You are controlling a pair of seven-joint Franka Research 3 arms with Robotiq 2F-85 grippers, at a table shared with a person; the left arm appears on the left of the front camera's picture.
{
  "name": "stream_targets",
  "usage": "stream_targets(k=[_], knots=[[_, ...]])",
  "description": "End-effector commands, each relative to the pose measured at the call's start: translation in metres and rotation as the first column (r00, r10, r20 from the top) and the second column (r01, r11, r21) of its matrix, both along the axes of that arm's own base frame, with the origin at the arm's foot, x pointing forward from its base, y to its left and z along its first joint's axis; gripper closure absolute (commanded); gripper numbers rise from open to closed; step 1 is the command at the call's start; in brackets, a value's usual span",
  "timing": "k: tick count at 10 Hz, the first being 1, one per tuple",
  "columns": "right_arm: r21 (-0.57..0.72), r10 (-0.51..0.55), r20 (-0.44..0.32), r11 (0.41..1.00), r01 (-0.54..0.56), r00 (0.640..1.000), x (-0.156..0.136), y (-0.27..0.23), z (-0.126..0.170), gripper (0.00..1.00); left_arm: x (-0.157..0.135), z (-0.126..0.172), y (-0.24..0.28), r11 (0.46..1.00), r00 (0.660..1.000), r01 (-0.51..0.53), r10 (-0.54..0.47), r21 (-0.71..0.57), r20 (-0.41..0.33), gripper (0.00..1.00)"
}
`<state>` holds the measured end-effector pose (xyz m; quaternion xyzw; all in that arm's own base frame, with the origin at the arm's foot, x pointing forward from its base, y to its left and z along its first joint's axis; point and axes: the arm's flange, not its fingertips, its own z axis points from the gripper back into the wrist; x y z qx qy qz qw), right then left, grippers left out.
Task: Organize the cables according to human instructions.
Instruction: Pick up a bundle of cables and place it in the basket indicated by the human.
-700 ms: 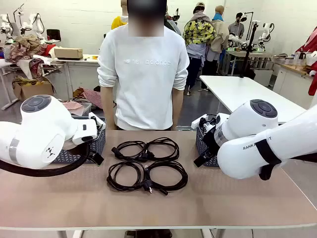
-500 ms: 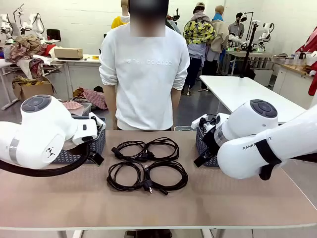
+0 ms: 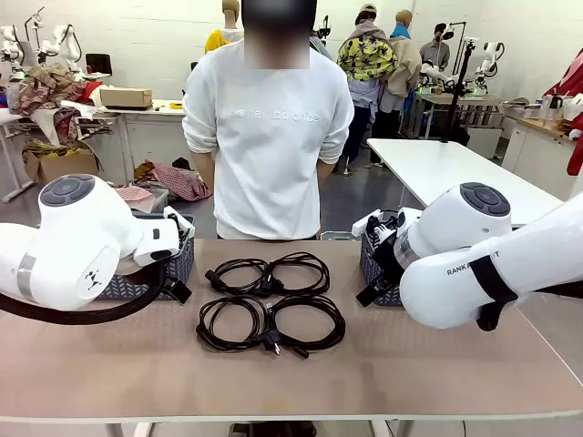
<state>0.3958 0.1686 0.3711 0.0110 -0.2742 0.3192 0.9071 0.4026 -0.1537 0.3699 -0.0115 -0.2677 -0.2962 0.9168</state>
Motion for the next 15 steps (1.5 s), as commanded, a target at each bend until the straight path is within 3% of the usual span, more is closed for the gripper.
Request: stream_targets(k=[1,3,5,10,15], knots=[[0.0,0.0,0.0,1.0,0.0,1.0,0.0,0.0,0.0,0.0,0.0,0.0,0.001,1.0,1.0,-0.002,0.002,-0.001,0.0,0.0],[0.0,0.0,0.0,1.0,0.0,1.0,0.0,0.0,0.0,0.0,0.0,0.0,0.0,1.0,1.0,0.0,0.0,0.0,0.0,0.0],[0.062,0.011,0.024,0.998,-0.013,1.0,0.0,-0.017,0.019,0.0,-0.001,0.015,-0.001,0.999,0.999,0.039,-0.039,-0.009,0.007,0.0],[0.117,0.173,0.033,0.977,-0.175,0.984,0.0,-0.071,0.071,0.0,-0.013,0.09,0.027,0.972,0.975,0.224,-0.223,-0.078,0.015,0.0],[0.218,0.327,0.109,0.914,-0.343,0.939,-0.013,-0.124,0.103,0.0,-0.015,0.126,0.076,0.933,0.951,0.307,-0.307,-0.187,0.033,0.0]])
